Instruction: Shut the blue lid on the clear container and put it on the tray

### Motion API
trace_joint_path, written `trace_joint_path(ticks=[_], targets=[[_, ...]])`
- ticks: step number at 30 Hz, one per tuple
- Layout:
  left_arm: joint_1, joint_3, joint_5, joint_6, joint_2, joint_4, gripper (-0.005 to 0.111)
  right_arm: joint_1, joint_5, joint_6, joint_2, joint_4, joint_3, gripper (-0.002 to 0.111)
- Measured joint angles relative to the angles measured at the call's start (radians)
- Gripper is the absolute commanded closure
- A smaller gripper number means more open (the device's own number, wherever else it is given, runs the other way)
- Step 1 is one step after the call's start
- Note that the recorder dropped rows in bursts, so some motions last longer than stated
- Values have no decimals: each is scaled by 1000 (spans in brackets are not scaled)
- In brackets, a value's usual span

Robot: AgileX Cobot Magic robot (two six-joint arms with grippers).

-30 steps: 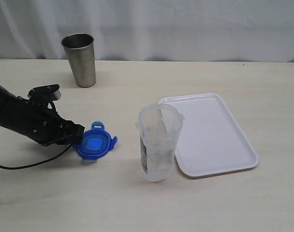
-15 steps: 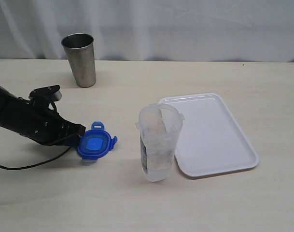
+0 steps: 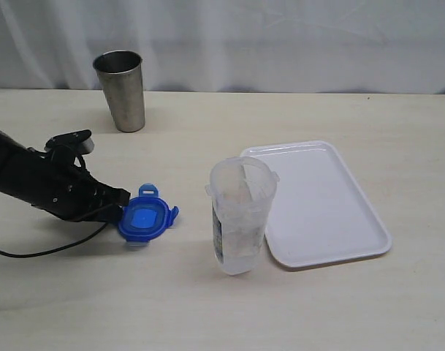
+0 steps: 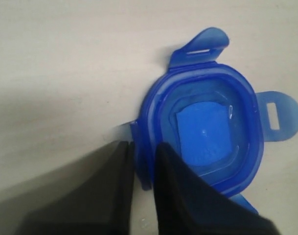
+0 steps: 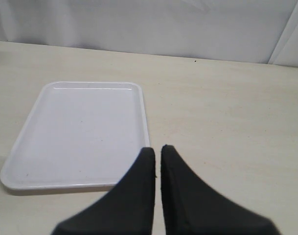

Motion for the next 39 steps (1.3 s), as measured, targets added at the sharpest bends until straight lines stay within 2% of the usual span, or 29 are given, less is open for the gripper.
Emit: trace_joint_path(ticks=[5, 9, 23, 39], targets=[[0, 0, 4, 0, 0, 2, 93, 0, 0, 0, 0, 0, 0, 104], [0, 0, 10, 0, 0, 2, 107, 0, 0, 0, 0, 0, 0, 104], [0, 0, 22, 0, -6, 4, 107, 0, 0, 0, 0, 0, 0, 104], [-8, 1, 9, 34, -187, 14, 107, 0, 0, 0, 0, 0, 0, 104]])
